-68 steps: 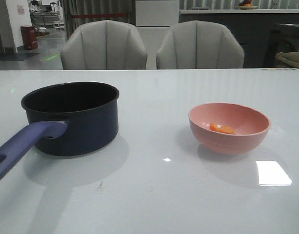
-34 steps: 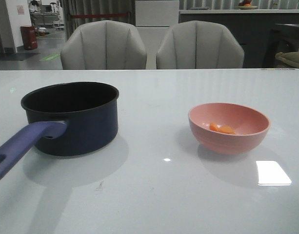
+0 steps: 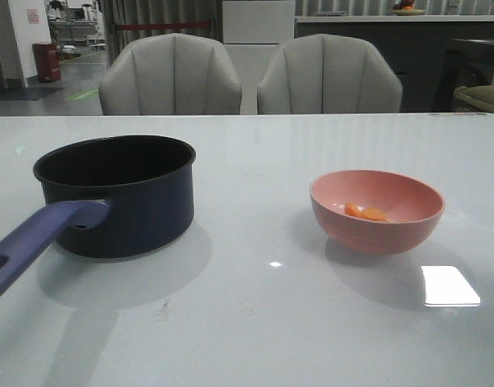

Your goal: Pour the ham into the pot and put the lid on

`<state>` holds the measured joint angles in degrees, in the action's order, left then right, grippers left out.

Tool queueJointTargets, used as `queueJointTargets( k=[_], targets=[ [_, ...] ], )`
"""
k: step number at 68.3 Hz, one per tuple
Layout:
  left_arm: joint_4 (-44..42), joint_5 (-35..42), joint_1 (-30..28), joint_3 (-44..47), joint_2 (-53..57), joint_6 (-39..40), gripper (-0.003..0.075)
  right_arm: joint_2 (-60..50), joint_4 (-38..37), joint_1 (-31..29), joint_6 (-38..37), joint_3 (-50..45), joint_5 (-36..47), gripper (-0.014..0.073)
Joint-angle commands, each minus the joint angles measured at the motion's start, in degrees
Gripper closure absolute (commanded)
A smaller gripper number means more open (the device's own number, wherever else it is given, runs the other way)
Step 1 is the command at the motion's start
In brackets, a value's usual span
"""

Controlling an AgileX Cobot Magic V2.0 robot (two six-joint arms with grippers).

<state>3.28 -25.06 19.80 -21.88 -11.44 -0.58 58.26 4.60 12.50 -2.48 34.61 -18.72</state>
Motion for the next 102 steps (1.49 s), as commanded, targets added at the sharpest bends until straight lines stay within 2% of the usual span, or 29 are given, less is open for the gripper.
queueJointTargets(
  k=[1,26,43,47,54,63,67,82,94,102],
  targets=[
    [0.55,4.90,0.44,-1.59,-0.44,-0.21,0.0117,7.16,1.77,-0.03,0.19,6.56,3.48,0.0095],
    [0.55,4.90,0.44,-1.59,-0.44,-0.21,0.0116,31.08,2.22,-0.58,0.23,24.90,-5.44,0.0095],
    [0.55,4.90,0.44,-1.59,-0.44,-0.21,0.0117,39.03,2.41,-3.18,0.29,29.11,-6.95,0.0098],
    [0.55,4.90,0.44,-1.59,-0.44,-0.21,0.0116,40.33,2.49,-3.18,0.71,29.41,-7.14,0.0126],
    [0.55,4.90,0.44,-1.59,-0.44,-0.21,0.0117,41.87,2.65,-3.02,0.72,30.06,-7.73,0.0231],
    [0.55,4.90,0.44,-1.59,-0.44,-0.21,0.0116,43.22,4.27,-3.02,0.72,30.50,-8.11,0.0473],
    [0.55,4.90,0.44,-1.59,-0.44,-0.21,0.0116,43.37,6.13,-3.02,0.72,30.50,-8.24,0.0440],
    [0.55,4.90,0.44,-1.59,-0.44,-0.21,0.0116,40.86,9.85,-2.22,2.95,30.50,-9.62,0.0454],
    [0.55,4.90,0.44,-1.59,-0.44,-0.21,0.0116,35.70,10.45,1.27,4.81,30.50,-9.96,0.0454],
    [0.55,4.90,0.44,-1.59,-0.44,-0.21,0.0116,32.36,13.67,4.72,4.81,30.50,-8.11,0.0454]
  ],
)
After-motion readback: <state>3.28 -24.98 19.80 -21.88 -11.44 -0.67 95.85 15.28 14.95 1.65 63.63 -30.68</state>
